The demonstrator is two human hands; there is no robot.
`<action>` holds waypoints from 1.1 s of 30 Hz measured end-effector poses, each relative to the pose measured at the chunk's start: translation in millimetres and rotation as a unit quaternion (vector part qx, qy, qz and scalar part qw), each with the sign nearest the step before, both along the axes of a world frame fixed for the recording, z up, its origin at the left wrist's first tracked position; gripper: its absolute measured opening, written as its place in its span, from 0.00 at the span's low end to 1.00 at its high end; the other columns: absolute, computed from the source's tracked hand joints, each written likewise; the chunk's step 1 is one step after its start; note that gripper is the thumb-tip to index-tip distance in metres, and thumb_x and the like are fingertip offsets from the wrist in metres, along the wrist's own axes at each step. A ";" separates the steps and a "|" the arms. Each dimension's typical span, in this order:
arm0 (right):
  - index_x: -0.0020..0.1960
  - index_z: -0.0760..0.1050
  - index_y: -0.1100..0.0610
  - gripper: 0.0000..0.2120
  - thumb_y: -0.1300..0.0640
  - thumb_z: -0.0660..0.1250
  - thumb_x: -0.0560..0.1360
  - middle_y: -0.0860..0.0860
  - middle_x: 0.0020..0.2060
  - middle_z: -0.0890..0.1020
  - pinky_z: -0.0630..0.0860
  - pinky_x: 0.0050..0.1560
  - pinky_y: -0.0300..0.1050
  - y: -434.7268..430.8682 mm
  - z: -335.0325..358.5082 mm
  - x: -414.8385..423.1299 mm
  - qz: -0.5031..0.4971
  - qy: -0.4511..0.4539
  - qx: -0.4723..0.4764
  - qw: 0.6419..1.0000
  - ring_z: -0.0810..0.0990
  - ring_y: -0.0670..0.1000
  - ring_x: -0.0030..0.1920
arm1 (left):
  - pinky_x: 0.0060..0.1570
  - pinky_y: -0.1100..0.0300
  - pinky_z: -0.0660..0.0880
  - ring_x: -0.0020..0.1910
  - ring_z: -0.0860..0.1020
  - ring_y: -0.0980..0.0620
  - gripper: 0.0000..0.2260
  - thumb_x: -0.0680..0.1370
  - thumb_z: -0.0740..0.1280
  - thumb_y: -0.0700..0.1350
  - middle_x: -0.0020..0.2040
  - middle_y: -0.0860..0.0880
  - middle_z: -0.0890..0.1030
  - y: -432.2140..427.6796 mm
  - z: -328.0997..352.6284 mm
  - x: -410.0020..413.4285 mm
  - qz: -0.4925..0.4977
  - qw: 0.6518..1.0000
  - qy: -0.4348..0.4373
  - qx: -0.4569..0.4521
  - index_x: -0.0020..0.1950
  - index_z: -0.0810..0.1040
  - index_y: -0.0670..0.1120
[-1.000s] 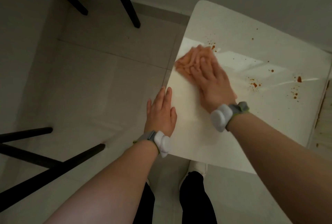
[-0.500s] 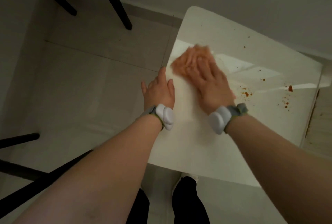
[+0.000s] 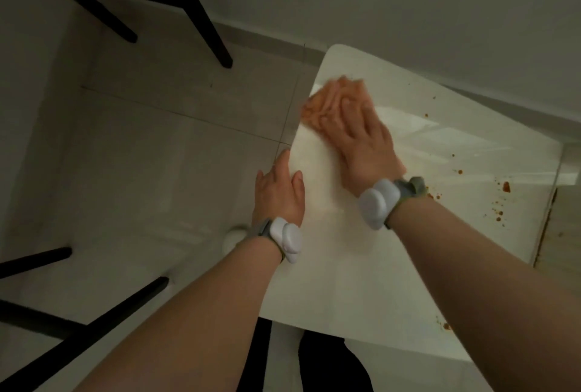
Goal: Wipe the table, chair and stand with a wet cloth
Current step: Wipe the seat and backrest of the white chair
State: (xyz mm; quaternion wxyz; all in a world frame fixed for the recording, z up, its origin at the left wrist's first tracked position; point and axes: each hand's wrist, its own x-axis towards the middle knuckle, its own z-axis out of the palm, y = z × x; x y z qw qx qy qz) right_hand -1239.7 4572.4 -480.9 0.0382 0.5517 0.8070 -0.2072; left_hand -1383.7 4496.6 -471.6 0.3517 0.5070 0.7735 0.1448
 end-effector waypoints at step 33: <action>0.75 0.58 0.46 0.34 0.58 0.57 0.70 0.55 0.76 0.57 0.60 0.71 0.55 55.7 0.4 9.5 -0.291 -0.017 0.057 0.955 0.50 0.61 0.75 | 0.73 0.50 0.53 0.63 0.71 0.42 0.18 0.82 0.52 0.46 0.63 0.45 0.77 88.8 -5.9 -0.1 0.018 0.995 -0.097 -0.006 0.72 0.65 0.48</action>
